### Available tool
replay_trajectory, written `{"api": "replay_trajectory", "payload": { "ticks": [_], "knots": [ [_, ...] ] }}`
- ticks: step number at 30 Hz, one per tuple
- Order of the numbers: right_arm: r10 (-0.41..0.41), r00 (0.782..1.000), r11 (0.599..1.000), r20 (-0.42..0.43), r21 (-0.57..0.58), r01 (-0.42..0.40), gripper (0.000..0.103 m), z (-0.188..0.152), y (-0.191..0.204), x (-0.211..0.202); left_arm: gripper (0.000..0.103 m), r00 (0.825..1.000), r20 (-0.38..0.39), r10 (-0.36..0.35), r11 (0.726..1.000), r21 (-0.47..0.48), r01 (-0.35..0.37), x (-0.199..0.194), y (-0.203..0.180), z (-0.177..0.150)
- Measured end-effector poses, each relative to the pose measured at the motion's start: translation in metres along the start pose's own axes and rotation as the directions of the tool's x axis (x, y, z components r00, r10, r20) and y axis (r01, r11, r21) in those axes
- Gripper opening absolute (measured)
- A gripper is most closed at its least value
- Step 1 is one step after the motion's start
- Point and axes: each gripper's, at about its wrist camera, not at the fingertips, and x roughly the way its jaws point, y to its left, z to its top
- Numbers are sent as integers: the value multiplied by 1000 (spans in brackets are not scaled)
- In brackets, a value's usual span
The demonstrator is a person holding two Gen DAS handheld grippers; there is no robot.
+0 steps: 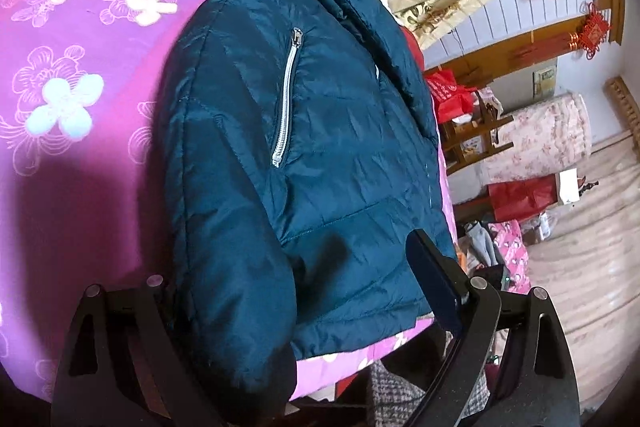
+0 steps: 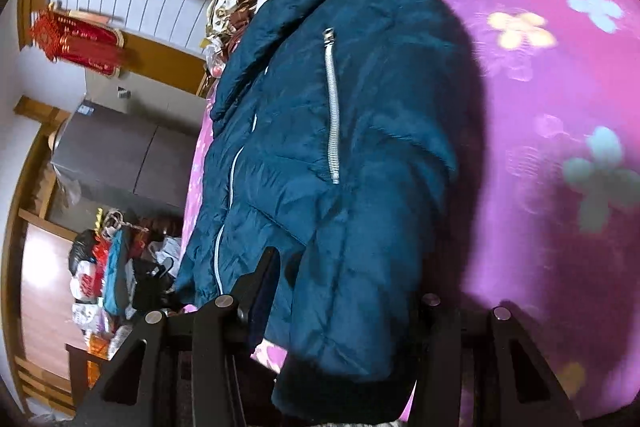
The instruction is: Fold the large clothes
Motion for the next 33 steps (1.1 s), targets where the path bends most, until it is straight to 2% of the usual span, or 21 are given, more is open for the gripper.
{"api": "replay_trajectory", "payload": {
  "ticks": [2, 4, 5, 6, 7, 11, 13, 14, 15, 17, 18, 20, 23, 27, 33],
  "knots": [
    [-26, 1000, 999, 10, -23, 27, 47, 0, 8, 7, 84, 1000, 12, 21, 1000, 4, -21, 1, -2, -3],
    [-55, 998, 998, 23, -39, 56, 47, -1, 14, 11, 57, 997, 20, 74, 997, -4, -74, 1, 0, -6],
    [-70, 997, 996, 29, -46, 71, 47, -3, 16, 12, 49, 994, 24, 105, 994, -16, -104, -1, 2, -7],
    [-82, 996, 995, 34, -53, 84, 47, -4, 18, 12, 37, 992, 26, 122, 992, -26, -122, -2, 5, -8],
    [-88, 995, 994, 37, -53, 90, 47, -5, 19, 11, 31, 989, 29, 142, 989, -46, -140, -3, 9, -9],
    [-95, 994, 994, 55, -41, 97, 45, -10, 16, 9, 31, 989, 43, 144, 986, -88, -140, -2, 12, -11],
    [-100, 993, 995, 58, -23, 101, 41, -9, 13, 8, 31, 985, 40, 168, 982, -90, -164, 0, 8, -9],
    [-106, 993, 994, 58, -12, 107, 35, -7, 12, 8, 31, 983, 38, 181, 980, -86, -177, 0, 7, -8],
    [-114, 992, 993, 54, -2, 114, 29, -6, 10, 10, 30, 978, 34, 208, 976, -73, -205, 2, 2, -8],
    [-119, 992, 993, 46, 10, 118, 25, -5, 7, 9, 22, 948, 25, 316, 949, -23, -316, 6, -10, -7],
    [-121, 992, 993, 48, 12, 120, 23, -5, 7, 6, 19, 938, 29, 346, 938, -15, -346, 5, -16, -6],
    [-123, 991, 992, 59, 6, 122, 21, -4, 11, -1, 16, 929, 59, 366, 930, -7, -367, -4, -27, -5],
    [-105, 990, 994, 92, -15, 107, 17, -3, 19, -19, 14, 923, 131, 361, 931, 14, -366, -26, -44, -4],
    [-45, 991, 998, 125, -47, 52, 15, -5, 35, -47, 13, 930, 205, 306, 948, 26, -317, -59, -69, -6],
    [-18, 989, 992, 150, -125, 37, 15, -22, 60, -84, 13, 931, 244, 271, 954, 63, -294, -86, -94, -29]
  ]
}}
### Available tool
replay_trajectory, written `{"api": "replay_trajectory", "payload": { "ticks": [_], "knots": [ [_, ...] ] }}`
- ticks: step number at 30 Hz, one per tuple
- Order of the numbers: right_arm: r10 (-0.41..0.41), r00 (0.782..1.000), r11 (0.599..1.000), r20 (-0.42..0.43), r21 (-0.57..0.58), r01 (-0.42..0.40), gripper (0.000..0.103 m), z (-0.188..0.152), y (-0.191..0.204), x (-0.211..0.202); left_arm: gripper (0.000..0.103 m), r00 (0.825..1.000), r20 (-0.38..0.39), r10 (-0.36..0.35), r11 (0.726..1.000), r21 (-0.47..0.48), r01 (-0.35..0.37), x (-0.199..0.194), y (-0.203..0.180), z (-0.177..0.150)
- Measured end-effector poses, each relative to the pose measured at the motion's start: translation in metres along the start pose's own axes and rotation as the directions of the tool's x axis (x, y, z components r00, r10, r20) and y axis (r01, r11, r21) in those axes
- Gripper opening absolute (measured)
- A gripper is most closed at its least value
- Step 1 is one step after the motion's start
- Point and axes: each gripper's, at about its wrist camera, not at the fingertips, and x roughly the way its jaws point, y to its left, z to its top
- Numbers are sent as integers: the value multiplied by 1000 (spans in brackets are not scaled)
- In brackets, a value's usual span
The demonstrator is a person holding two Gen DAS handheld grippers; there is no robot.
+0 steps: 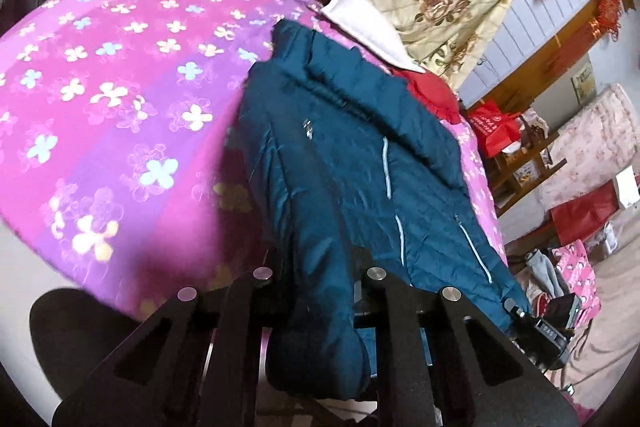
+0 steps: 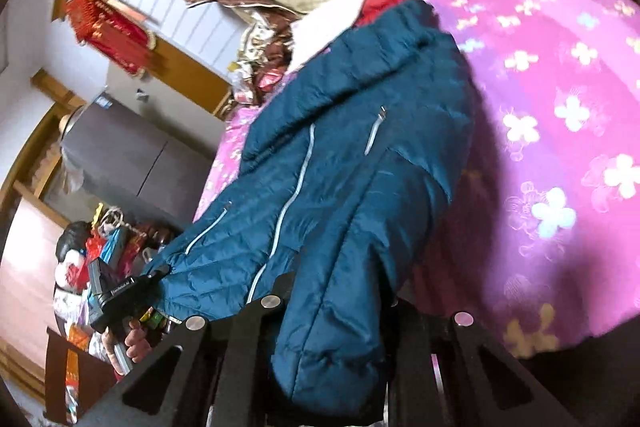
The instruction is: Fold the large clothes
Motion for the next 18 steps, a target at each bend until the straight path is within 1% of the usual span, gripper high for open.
{"api": "replay_trajectory", "payload": {
  "ticks": [2, 5, 7, 10, 14, 16, 18],
  "knots": [
    [9, 1000, 1000, 7, -9, -9, 15, -5, 4, -17, 13, 1000, 7, -16, 1000, -2, 16, -11, 0, -6],
    [29, 999, 999, 24, -27, -28, 15, -10, 12, -37, 13, 998, 42, -36, 999, 6, 36, -32, -2, -12],
    [41, 998, 998, 40, -43, -39, 15, -9, 20, -48, 13, 996, 76, -44, 999, 10, 43, -45, -2, -11],
    [50, 997, 996, 56, -71, -45, 14, -3, 33, -50, 13, 994, 103, -42, 999, 7, 41, -51, -5, -4],
    [32, 996, 993, 78, -113, -23, 14, 20, 47, -36, 13, 994, 110, -12, 1000, 30, 9, -42, -17, 13],
    [19, 995, 991, 99, -131, -6, 14, 37, 51, -31, 13, 992, 127, 28, 996, 78, -38, -35, -33, 28],
    [9, 992, 990, 127, -139, 9, 14, 58, 55, -23, 13, 986, 159, 57, 989, 127, -78, -32, -44, 38]
  ]
}}
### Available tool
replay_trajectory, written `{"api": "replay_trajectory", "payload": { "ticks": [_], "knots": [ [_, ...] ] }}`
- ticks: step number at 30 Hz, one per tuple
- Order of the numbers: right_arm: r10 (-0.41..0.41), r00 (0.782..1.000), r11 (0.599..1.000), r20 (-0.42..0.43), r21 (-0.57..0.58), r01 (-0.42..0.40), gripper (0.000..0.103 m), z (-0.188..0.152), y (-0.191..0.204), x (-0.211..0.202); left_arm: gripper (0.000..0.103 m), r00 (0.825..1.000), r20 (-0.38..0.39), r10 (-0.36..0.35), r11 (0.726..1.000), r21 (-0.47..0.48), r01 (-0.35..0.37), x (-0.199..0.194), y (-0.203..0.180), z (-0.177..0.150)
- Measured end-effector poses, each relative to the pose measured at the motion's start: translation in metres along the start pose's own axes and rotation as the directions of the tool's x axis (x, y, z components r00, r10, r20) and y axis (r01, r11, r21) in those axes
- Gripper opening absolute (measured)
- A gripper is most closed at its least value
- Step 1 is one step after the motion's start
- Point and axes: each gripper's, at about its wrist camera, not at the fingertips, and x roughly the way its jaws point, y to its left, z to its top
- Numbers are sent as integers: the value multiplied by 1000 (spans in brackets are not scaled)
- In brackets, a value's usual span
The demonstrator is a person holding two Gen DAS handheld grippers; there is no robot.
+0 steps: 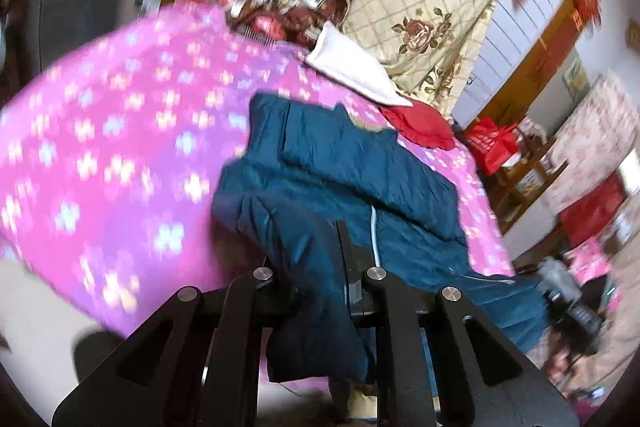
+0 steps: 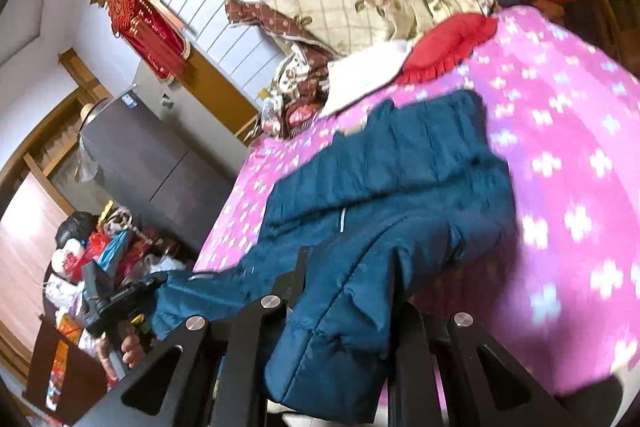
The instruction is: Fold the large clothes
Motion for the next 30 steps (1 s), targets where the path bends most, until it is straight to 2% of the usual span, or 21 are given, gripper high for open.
{"api": "replay_trajectory", "payload": {
  "ticks": [3, 7, 10, 14, 19, 23, 27, 30],
  "knots": [
    [-23, 999, 1000, 31, -16, 23, 14, 28, 1, 12, 13, 998, 40, 37, 997, 59, -39, 14, -16, 26],
    [-68, 996, 996, 60, -46, 70, 14, 64, 1, 37, 13, 995, 52, 90, 993, 70, -93, 49, -24, 69],
    [-136, 988, 986, 73, -92, 142, 14, 88, 2, 60, 13, 985, 37, 166, 982, 84, -169, 86, -27, 100],
    [-204, 977, 968, 66, -133, 211, 14, 124, 1, 99, 13, 972, -3, 236, 969, 70, -235, 131, -27, 132],
    [-294, 954, 945, 65, -127, 300, 14, 165, -20, 153, 13, 945, -31, 326, 945, 50, -324, 196, -26, 168],
    [-355, 935, 931, 14, -86, 354, 14, 188, -56, 205, 13, 917, -82, 391, 920, 54, -387, 257, -18, 183],
    [-404, 913, 915, -60, -26, 403, 14, 196, -104, 258, 15, 886, -167, 432, 901, 43, -431, 318, -2, 187],
    [-427, 899, 903, -94, 9, 429, 15, 191, -134, 286, 18, 875, -214, 434, 897, 9, -443, 355, 10, 185]
  ]
}}
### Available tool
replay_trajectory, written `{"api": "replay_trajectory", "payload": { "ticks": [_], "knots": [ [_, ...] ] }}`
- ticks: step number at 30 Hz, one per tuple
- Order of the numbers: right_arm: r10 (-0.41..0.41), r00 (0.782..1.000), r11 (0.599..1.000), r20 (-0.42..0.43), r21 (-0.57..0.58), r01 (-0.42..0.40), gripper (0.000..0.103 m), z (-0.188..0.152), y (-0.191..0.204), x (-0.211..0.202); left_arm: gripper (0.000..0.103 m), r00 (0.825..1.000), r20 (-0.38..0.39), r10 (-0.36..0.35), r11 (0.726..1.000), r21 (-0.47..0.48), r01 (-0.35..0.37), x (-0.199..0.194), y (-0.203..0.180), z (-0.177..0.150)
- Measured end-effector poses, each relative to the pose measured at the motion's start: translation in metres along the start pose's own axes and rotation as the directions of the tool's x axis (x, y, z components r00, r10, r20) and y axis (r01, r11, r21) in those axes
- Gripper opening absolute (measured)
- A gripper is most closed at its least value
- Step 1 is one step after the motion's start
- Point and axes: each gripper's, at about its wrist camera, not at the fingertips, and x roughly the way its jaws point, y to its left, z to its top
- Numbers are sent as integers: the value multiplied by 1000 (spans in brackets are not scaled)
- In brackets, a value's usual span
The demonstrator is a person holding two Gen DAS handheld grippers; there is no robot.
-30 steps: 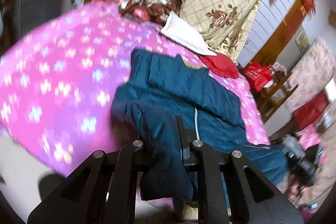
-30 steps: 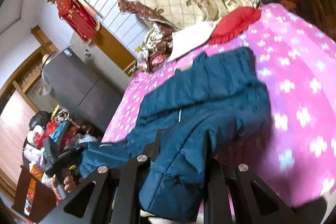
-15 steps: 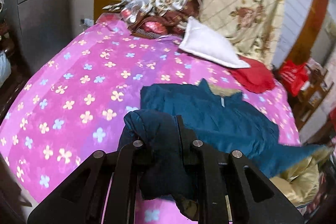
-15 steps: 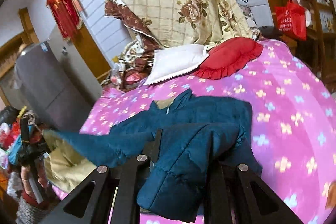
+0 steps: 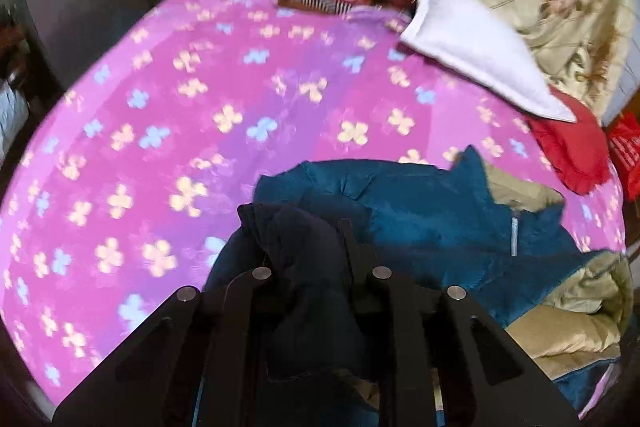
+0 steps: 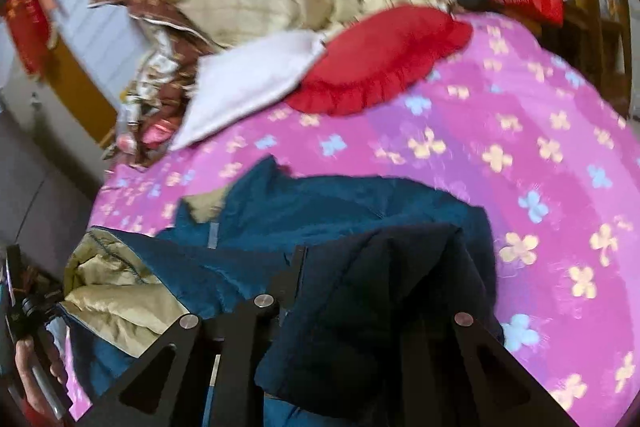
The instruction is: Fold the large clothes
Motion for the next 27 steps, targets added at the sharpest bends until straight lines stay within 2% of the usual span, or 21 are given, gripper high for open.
{"api": "replay_trajectory", "payload": {
  "ticks": [3, 5, 8, 9, 11, 13, 15, 16, 17, 19, 21, 23, 24, 26, 27],
  "knots": [
    [5, 1000, 1000, 8, 28, -6, 18, -5, -13, 20, 19, 1000, -13, -17, 1000, 4, 17, 19, -9, 3],
    [23, 1000, 999, 4, 36, -23, 22, -5, -17, 22, 19, 999, -6, -53, 998, 21, 53, 20, -12, 5],
    [116, 993, 991, 14, 58, -117, 37, 0, -25, 10, 24, 987, 8, -161, 987, -10, 162, 9, 0, 9],
    [160, 987, 984, 30, 79, -162, 41, 1, -29, 3, 29, 970, 15, -242, 969, -55, 243, 1, 11, 10],
    [215, 975, 970, 61, 104, -220, 48, 3, -31, -11, 35, 940, 25, -340, 934, -110, 340, -10, 21, 15],
    [246, 965, 961, 93, 108, -255, 55, 7, -28, -25, 43, 900, 41, -434, 886, -163, 435, -24, 32, 20],
    [257, 959, 959, 121, 89, -268, 66, 10, -19, -39, 50, 865, 55, -498, 844, -198, 498, -38, 37, 25],
    [253, 958, 962, 136, 68, -264, 66, 11, -13, -48, 55, 842, 63, -536, 815, -221, 536, -46, 40, 27],
    [242, 959, 967, 150, 47, -251, 67, 12, -8, -55, 57, 832, 69, -551, 802, -231, 550, -52, 41, 29],
    [240, 955, 969, 176, 19, -247, 67, 12, 0, -69, 68, 805, 96, -585, 771, -242, 589, -68, 44, 32],
    [246, 946, 967, 209, 18, -256, 67, 13, 2, -82, 70, 790, 123, -601, 759, -224, 612, -84, 46, 35],
    [236, 940, 969, 248, 17, -248, 68, 14, 3, -97, 71, 779, 154, -608, 753, -197, 627, -103, 48, 38],
    [222, 939, 973, 265, 8, -232, 69, 13, 5, -105, 71, 781, 164, -602, 758, -189, 624, -110, 49, 38],
    [189, 948, 982, 257, -37, -186, 69, 6, 15, -110, 71, 803, 161, -574, 790, -150, 595, -119, 45, 34],
    [170, 959, 984, 228, -86, -154, 69, 1, 24, -107, 71, 828, 150, -541, 825, -95, 557, -124, 34, 29]
  ]
}}
